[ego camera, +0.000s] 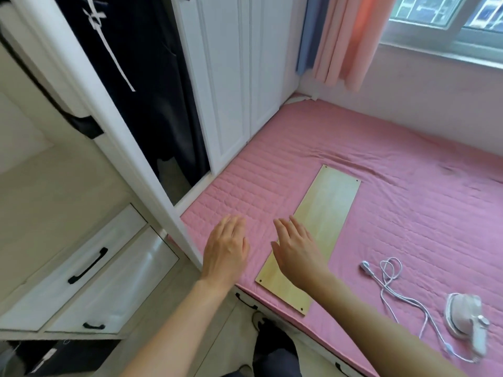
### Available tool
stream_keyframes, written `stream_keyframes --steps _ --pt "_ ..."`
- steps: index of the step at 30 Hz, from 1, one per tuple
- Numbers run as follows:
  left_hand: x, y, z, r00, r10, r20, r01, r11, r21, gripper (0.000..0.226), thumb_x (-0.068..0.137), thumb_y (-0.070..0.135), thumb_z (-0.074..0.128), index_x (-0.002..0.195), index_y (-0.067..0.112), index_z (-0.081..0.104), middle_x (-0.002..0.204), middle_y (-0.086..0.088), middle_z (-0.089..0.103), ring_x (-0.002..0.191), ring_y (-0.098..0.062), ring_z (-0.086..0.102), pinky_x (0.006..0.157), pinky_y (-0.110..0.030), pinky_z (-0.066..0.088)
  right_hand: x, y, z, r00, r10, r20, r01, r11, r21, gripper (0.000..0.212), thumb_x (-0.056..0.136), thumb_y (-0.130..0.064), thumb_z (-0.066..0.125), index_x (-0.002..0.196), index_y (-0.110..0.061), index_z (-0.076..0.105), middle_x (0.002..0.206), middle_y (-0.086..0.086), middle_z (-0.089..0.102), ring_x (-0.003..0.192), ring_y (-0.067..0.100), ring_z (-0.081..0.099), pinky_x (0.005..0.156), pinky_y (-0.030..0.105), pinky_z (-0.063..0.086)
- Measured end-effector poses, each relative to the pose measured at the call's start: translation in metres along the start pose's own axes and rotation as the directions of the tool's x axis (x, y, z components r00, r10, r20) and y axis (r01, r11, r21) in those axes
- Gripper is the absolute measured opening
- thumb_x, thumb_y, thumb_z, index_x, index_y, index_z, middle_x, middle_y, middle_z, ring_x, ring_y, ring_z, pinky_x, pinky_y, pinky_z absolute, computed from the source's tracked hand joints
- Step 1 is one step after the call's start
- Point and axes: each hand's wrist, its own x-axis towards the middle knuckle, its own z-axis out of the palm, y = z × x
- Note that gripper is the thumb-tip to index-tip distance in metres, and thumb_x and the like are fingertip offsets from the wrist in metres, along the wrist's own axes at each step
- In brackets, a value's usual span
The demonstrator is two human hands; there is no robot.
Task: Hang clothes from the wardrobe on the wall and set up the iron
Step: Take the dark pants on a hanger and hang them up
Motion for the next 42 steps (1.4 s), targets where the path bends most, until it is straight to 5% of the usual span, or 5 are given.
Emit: stream_keyframes --steps 18,27,32,42 --pt "0.222 -0.04 -0.025 0.921 -0.289 -0.26 0.315 0.947 0.062 0.039 0.093 0.014 0.056 0.131 0.006 0.053 0.134 -0.009 0.056 0.131 -0.028 0.045 0.108 -0.04 0.039 0.268 0.045 -0.02 0.928 -0.368 -0.06 0.372 0.926 0.063 0.05 0.092 -0.025 0.056 0.134 0.001 0.047 0.132 0.016 0.055 0.131 0.038 0.042 0.107 0.046 0.04" --pt "0.307 -0.094 -0.087 0.807 -0.422 -0.413 0.484 0.874 0.052 0.041 0.095 0.02 0.052 0.135 0.009 0.05 0.137 -0.008 0.053 0.132 -0.026 0.043 0.108 -0.039 0.039 0.391 0.02 -0.061 0.826 -0.547 -0.134 0.553 0.833 0.005 0.051 0.097 -0.028 0.047 0.14 -0.001 0.04 0.14 0.015 0.048 0.137 0.037 0.035 0.111 0.045 0.033" --pt "0.349 -0.12 -0.13 0.768 -0.416 -0.487 0.515 0.853 0.082 0.041 0.095 0.022 0.053 0.135 0.011 0.049 0.137 -0.007 0.053 0.131 -0.025 0.044 0.107 -0.04 0.042 0.45 -0.002 -0.089 0.78 -0.601 -0.175 0.61 0.792 -0.003 0.05 0.1 -0.03 0.041 0.142 -0.004 0.034 0.145 0.013 0.042 0.14 0.034 0.028 0.114 0.043 0.025" --pt "0.418 -0.163 -0.19 0.777 -0.294 -0.557 0.467 0.862 0.196 0.044 0.094 0.021 0.053 0.136 0.011 0.047 0.137 -0.005 0.052 0.131 -0.021 0.043 0.106 -0.036 0.041 0.546 -0.043 -0.147 0.69 -0.668 -0.277 0.68 0.73 -0.067 0.045 0.1 -0.026 0.044 0.136 0.001 0.043 0.135 0.015 0.051 0.128 0.033 0.043 0.109 0.037 0.034"
